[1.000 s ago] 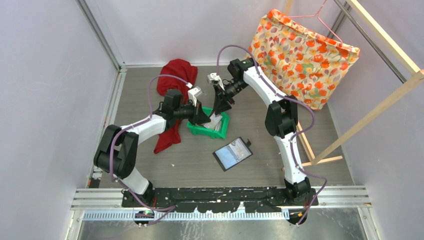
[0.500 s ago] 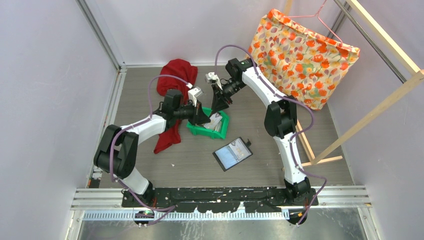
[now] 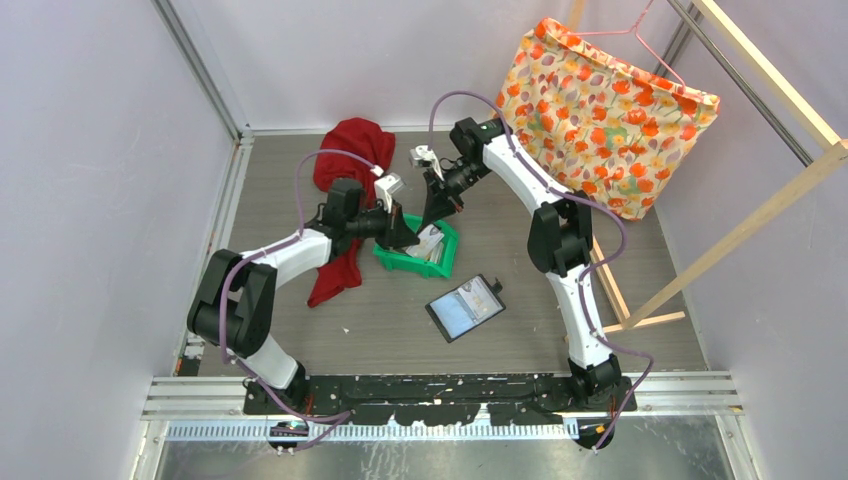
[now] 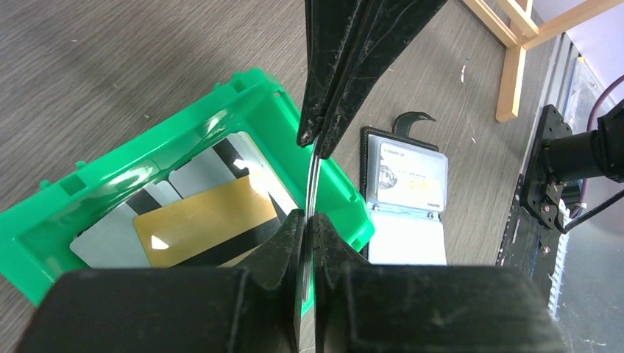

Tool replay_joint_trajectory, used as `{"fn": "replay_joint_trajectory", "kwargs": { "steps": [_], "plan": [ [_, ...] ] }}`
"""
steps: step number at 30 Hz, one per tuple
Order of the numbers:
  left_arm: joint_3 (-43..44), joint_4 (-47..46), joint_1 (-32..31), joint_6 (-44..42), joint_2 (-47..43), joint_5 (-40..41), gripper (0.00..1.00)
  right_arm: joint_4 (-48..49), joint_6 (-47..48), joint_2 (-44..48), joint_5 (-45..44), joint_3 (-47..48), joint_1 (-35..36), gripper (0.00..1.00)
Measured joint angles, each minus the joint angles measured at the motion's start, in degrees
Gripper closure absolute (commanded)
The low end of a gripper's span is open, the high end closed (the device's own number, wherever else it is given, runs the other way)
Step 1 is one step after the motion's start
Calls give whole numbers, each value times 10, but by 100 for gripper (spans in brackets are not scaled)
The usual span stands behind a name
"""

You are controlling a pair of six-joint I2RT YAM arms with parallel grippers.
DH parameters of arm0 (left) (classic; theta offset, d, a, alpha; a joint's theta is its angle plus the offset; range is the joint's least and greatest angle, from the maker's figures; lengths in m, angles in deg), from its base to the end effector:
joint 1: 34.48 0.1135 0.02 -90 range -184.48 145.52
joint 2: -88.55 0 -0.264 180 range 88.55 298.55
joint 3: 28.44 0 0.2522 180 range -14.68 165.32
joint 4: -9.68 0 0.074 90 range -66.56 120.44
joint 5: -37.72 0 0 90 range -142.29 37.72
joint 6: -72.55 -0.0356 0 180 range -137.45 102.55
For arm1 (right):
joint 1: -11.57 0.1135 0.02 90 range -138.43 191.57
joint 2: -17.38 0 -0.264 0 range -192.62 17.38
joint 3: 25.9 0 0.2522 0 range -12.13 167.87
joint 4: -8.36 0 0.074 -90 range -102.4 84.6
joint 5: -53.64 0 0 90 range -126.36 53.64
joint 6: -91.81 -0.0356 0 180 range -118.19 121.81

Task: Put the credit cards into the card holder
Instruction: Pick up the credit card from the storage box.

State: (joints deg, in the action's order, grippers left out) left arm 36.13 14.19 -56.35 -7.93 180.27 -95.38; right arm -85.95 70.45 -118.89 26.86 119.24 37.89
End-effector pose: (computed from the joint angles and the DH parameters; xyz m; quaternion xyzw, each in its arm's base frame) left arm 0.3041 -0.1483 0.2098 0.2653 0.7882 -0.4314 0.3497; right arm 0.4046 0.2356 0.2451 -0.6413 0.5598 0.4762 0.2206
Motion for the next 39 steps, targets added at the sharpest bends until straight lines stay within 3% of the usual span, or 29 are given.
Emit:
{"fn": "replay_joint_trajectory", "kwargs": {
  "steps": [15,23,25,27,28,34,39],
  "plan": [
    [1,35,12,-7,0,28,59,56,-28,-1,1,-9,6,99],
    [-2,37,28,19,-33,47,32,133,-120,-1,-1,-10,0,99],
    [-7,35,37,28,-67,54,22,146,-140,0,-1,-10,-6,99],
    [-10,29,45,38,-103,61,3,153,-157,3,-1,-11,-14,99],
    [-13,23,49,45,-120,63,1,152,-166,6,-1,-12,-18,99],
    [-47,-40,71,122,-199,59,1,148,-263,83,0,-58,-40,99],
    [-117,-151,68,261,-218,41,6,144,-373,200,24,-168,-56,99]
  ]
}}
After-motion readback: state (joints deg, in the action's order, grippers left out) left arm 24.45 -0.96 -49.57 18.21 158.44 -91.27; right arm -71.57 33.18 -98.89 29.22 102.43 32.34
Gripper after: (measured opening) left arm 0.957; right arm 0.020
